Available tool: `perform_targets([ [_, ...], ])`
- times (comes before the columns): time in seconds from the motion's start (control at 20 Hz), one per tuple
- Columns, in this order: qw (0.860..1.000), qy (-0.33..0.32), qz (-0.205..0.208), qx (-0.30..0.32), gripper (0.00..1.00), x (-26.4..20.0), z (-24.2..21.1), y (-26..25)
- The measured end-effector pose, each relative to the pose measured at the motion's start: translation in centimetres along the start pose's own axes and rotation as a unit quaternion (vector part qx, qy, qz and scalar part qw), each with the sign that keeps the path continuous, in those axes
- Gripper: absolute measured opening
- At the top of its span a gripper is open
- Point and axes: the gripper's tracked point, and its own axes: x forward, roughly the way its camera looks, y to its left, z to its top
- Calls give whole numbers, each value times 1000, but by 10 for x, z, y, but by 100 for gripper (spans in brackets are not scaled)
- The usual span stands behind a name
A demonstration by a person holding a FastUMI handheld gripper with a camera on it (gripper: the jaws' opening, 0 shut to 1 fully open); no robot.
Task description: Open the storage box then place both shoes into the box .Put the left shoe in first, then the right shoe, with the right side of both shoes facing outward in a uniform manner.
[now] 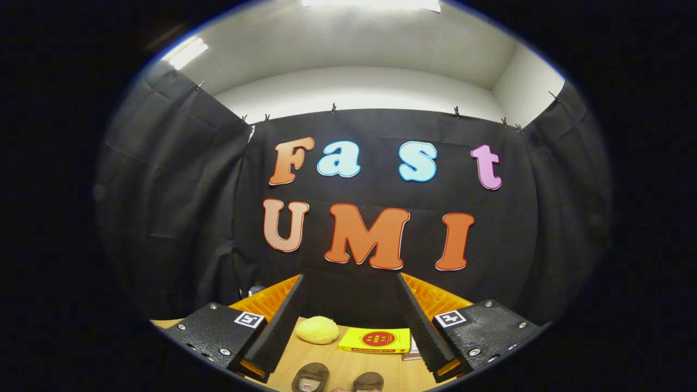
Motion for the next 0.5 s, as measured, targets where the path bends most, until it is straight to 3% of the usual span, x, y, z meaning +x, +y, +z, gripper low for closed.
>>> perform_targets([
  [0.3, 999, 38, 34, 12, 98, 13, -39, 40],
  [0.5, 993, 106, 50, 16, 98, 18, -89, 62],
])
